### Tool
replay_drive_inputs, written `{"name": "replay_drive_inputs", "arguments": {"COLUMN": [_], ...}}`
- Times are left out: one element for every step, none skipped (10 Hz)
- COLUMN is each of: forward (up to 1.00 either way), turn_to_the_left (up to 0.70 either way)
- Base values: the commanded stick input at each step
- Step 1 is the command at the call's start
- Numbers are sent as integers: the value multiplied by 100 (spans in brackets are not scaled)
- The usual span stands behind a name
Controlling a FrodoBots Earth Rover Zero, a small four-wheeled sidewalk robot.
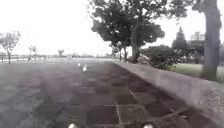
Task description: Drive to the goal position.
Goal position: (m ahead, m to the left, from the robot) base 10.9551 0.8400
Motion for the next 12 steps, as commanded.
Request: {"name": "replay_drive_inputs", "arguments": {"forward": [100,100,100,100,100,100,100,100,100,100,100,100], "turn_to_the_left": [0,0,0,0,0,0,0,0,-3,-6,-12,-37]}}
